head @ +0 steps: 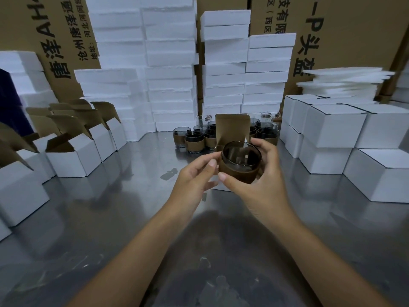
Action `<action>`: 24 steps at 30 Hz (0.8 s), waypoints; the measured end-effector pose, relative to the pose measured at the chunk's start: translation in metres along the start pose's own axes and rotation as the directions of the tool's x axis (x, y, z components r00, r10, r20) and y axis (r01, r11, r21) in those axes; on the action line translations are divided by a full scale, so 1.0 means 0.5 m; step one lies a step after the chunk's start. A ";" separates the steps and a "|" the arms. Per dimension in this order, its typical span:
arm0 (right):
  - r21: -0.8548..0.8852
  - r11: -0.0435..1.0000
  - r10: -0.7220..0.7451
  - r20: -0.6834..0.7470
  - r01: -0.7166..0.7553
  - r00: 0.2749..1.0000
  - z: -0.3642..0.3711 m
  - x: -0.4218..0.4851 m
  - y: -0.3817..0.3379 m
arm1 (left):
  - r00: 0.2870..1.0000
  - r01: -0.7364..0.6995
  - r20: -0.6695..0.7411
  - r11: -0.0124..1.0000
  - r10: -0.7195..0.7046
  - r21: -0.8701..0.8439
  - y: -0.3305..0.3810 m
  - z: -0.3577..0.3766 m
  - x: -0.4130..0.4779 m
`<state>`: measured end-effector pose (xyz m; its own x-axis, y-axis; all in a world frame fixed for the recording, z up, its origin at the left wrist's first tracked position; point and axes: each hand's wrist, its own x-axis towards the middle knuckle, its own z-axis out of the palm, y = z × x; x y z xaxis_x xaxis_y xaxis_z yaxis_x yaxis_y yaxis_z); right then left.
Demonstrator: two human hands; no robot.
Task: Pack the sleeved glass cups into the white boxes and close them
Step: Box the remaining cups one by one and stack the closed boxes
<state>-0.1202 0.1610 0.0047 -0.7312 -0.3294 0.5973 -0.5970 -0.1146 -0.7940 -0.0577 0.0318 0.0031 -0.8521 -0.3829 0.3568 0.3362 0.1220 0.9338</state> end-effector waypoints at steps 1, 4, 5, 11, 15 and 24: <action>-0.011 1.000 -0.005 -0.006 0.005 1.000 -0.001 -0.001 -0.001 | 0.999 -0.018 -0.036 0.996 0.021 0.088 -0.003 0.001 0.001; -0.062 0.997 -0.052 -0.010 0.052 0.999 -0.002 -0.002 -0.004 | 0.991 -0.083 -0.059 0.898 0.120 0.433 -0.013 0.001 -0.001; -0.077 0.995 -0.069 -0.008 0.068 0.998 -0.003 -0.003 -0.005 | 0.989 -0.105 -0.033 0.843 0.144 0.528 -0.018 0.000 -0.003; -0.087 0.991 -0.107 -0.010 0.106 0.994 -0.001 -0.004 -0.007 | 0.983 -0.128 0.021 0.597 0.183 0.792 -0.034 0.003 0.003; -0.065 0.990 -0.125 -0.032 0.123 0.992 -0.001 -0.002 -0.008 | 0.975 -0.123 -0.005 0.563 0.221 0.817 -0.027 0.007 0.004; -0.018 0.992 -0.127 -0.066 0.126 0.990 -0.005 0.001 -0.018 | 0.931 -0.209 0.008 0.514 0.365 0.832 -0.013 0.015 -0.006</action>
<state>-0.1160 0.1641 0.0128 -0.6697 -0.2499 0.6993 -0.6902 -0.1383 -0.7103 -0.0604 0.0388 -0.0040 -0.6739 -0.3046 0.6731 0.0173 0.9043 0.4265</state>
